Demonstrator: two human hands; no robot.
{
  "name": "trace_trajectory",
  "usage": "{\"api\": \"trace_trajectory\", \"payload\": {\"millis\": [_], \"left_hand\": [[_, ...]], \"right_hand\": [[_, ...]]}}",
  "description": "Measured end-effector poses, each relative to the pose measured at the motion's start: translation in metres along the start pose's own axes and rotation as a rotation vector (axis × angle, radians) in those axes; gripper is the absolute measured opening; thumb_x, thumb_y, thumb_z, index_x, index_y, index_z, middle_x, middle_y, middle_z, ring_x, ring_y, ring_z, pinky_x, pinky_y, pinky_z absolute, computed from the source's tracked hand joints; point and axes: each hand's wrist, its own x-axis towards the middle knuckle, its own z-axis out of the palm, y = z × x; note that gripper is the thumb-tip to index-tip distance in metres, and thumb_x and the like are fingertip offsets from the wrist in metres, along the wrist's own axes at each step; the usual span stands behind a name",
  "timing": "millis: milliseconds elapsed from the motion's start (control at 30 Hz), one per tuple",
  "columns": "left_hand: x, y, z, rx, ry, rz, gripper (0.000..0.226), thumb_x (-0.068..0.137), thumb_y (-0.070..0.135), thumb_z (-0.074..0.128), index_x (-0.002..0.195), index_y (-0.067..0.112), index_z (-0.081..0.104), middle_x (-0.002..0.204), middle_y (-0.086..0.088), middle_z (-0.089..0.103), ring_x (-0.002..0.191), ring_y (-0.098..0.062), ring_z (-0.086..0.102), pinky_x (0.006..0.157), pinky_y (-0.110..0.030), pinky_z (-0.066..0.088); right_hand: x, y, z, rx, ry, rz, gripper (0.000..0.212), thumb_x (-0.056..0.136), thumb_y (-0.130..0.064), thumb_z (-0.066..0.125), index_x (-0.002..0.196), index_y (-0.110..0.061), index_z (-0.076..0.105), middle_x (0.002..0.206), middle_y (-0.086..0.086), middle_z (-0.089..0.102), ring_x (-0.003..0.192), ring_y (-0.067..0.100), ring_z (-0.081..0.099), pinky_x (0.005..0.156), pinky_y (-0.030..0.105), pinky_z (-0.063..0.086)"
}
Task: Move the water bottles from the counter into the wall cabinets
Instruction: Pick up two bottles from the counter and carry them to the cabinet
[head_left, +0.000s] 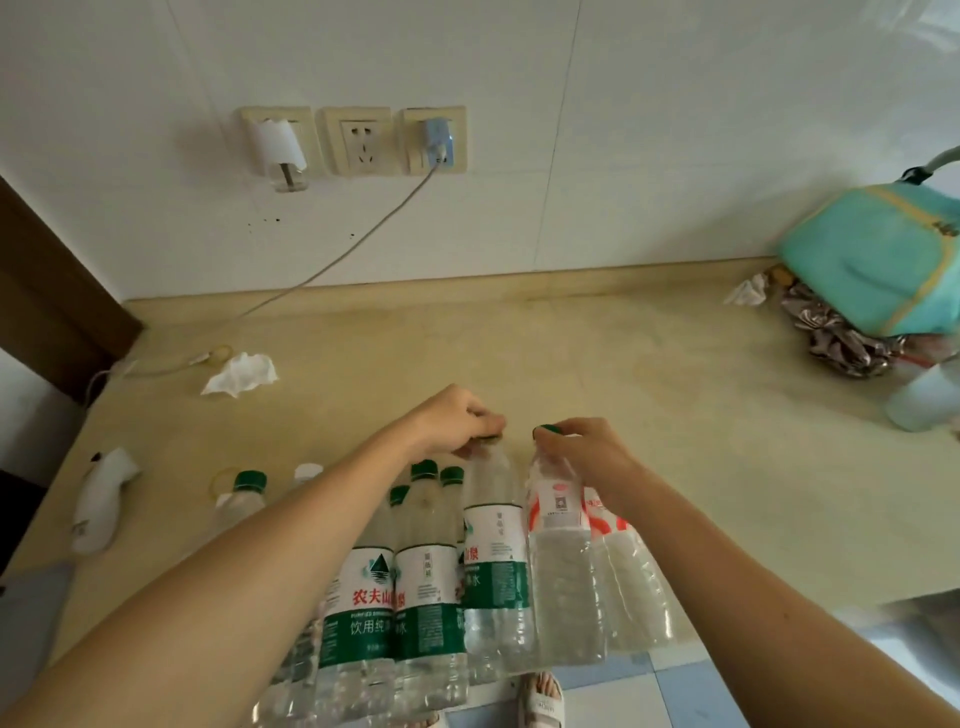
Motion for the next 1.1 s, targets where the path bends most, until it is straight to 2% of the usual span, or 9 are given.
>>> {"api": "trace_trajectory", "payload": {"millis": [133,233,333,433,567,700,767,867,1100], "left_hand": [[-0.002,0.035,-0.017,-0.116,0.048,0.064,0.018,0.096,0.021,0.069,0.109,0.01,0.073,0.103,-0.007,0.075,0.08,-0.018,0.074,0.078,-0.03,0.061],[-0.005,0.066,-0.031,-0.027,0.144,0.172,0.024,0.095,0.023,0.069,0.117,0.013,0.072,0.102,0.002,0.075,0.082,-0.011,0.075,0.083,-0.029,0.061],[-0.009,0.092,-0.043,0.086,0.304,0.306,0.014,0.094,0.024,0.07,0.107,0.024,0.074,0.089,0.012,0.075,0.077,-0.003,0.071,0.077,-0.025,0.057],[-0.008,0.106,-0.044,0.161,0.489,0.38,0.022,0.091,0.028,0.074,0.112,0.023,0.075,0.093,0.016,0.072,0.079,0.005,0.065,0.077,-0.017,0.049],[0.001,0.105,-0.027,0.181,0.658,0.415,0.028,0.088,0.025,0.077,0.115,0.022,0.073,0.1,0.017,0.063,0.085,0.01,0.059,0.074,-0.002,0.039],[0.015,0.097,-0.008,0.22,0.695,0.404,0.032,0.087,0.02,0.077,0.118,0.014,0.07,0.113,0.003,0.065,0.099,-0.012,0.064,0.092,-0.028,0.052],[0.022,0.094,-0.004,0.249,0.697,0.382,0.033,0.089,0.02,0.075,0.121,0.013,0.069,0.116,0.002,0.064,0.104,-0.015,0.063,0.096,-0.036,0.052],[0.03,0.087,-0.001,0.278,0.686,0.365,0.033,0.09,0.021,0.073,0.122,0.014,0.068,0.116,0.003,0.062,0.105,-0.016,0.062,0.096,-0.04,0.052],[0.037,0.076,-0.005,0.216,0.717,0.394,0.031,0.091,0.016,0.073,0.121,0.011,0.067,0.116,0.001,0.061,0.105,-0.017,0.062,0.097,-0.04,0.053]], "right_hand": [[0.006,-0.029,-0.023,0.028,0.007,-0.139,0.023,0.093,-0.019,0.071,0.104,0.002,0.07,0.083,0.011,0.074,0.069,0.018,0.067,0.063,0.026,0.054],[0.009,-0.061,-0.047,0.063,0.025,-0.278,0.023,0.091,-0.019,0.074,0.107,-0.002,0.071,0.09,0.014,0.076,0.076,0.021,0.07,0.071,0.032,0.056],[0.013,-0.088,-0.071,0.002,0.087,-0.429,0.024,0.088,-0.027,0.076,0.107,-0.014,0.072,0.094,0.005,0.076,0.085,0.017,0.074,0.078,0.034,0.059],[0.017,-0.099,-0.084,-0.071,0.13,-0.572,0.025,0.084,-0.029,0.079,0.105,-0.023,0.068,0.094,-0.008,0.074,0.088,0.007,0.07,0.077,0.025,0.055],[0.034,-0.086,-0.084,-0.12,0.17,-0.679,0.034,0.079,-0.025,0.085,0.102,-0.028,0.06,0.09,-0.019,0.068,0.085,-0.012,0.064,0.067,0.003,0.045],[0.056,-0.067,-0.08,-0.119,0.171,-0.68,0.038,0.077,-0.02,0.086,0.104,-0.026,0.059,0.091,-0.022,0.066,0.087,-0.015,0.06,0.07,0.0,0.043],[0.066,-0.057,-0.079,-0.103,0.169,-0.676,0.037,0.078,-0.018,0.085,0.104,-0.023,0.06,0.09,-0.023,0.065,0.084,-0.018,0.06,0.07,0.0,0.042],[0.077,-0.047,-0.081,-0.081,0.198,-0.677,0.036,0.081,-0.019,0.083,0.107,-0.02,0.06,0.091,-0.024,0.064,0.088,-0.023,0.057,0.072,-0.001,0.041],[0.087,-0.044,-0.087,-0.159,0.16,-0.691,0.037,0.083,-0.032,0.081,0.109,-0.032,0.054,0.095,-0.028,0.062,0.09,-0.018,0.057,0.073,0.0,0.04]]}}
